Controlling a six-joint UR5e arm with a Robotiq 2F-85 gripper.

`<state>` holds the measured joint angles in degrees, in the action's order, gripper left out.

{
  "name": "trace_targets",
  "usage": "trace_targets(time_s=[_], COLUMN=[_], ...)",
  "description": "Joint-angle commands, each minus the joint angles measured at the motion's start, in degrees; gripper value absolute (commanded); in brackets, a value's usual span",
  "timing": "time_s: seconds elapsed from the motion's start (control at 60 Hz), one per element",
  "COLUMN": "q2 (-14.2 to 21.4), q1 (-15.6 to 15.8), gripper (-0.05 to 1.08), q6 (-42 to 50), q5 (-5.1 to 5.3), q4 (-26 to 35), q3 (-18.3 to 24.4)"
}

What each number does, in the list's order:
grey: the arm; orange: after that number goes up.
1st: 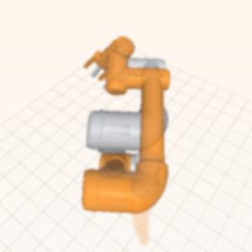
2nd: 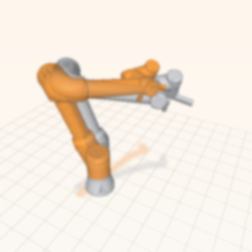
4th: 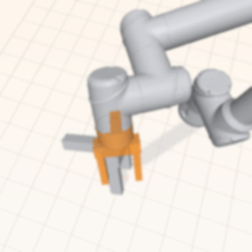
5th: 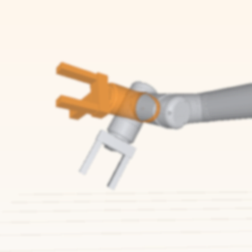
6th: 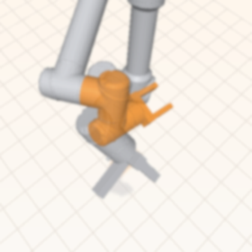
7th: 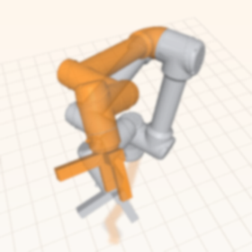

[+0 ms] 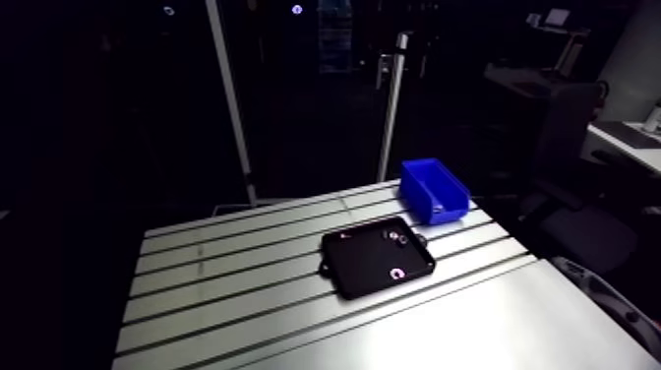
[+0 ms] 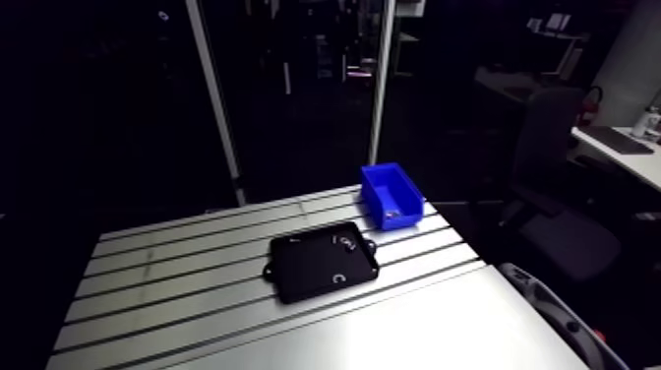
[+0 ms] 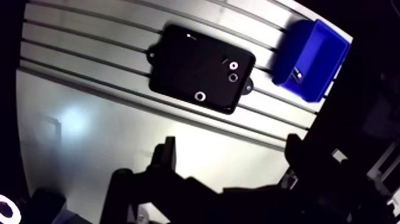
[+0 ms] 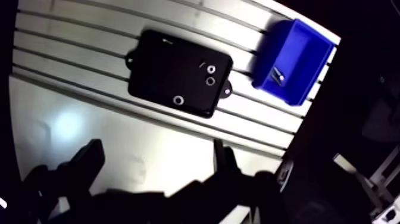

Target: Pick up the M10 bolt from the tray and put it into the blue bin.

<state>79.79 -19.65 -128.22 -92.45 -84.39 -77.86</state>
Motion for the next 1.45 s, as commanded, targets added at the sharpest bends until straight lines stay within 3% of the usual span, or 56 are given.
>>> trace_targets(time_s=[0.017, 0.367, 1.45], q2=[4.6, 5.2, 5.2], q1=[0.7, 0.7, 1.2], gripper=[0.01, 0.01, 0.01], q6=[20.1, 23.7, 23.1], q5=[0.56, 0.48, 0.21], q4=[2.3, 2.2, 1.0], q3=[0.0, 0.0, -1.3])
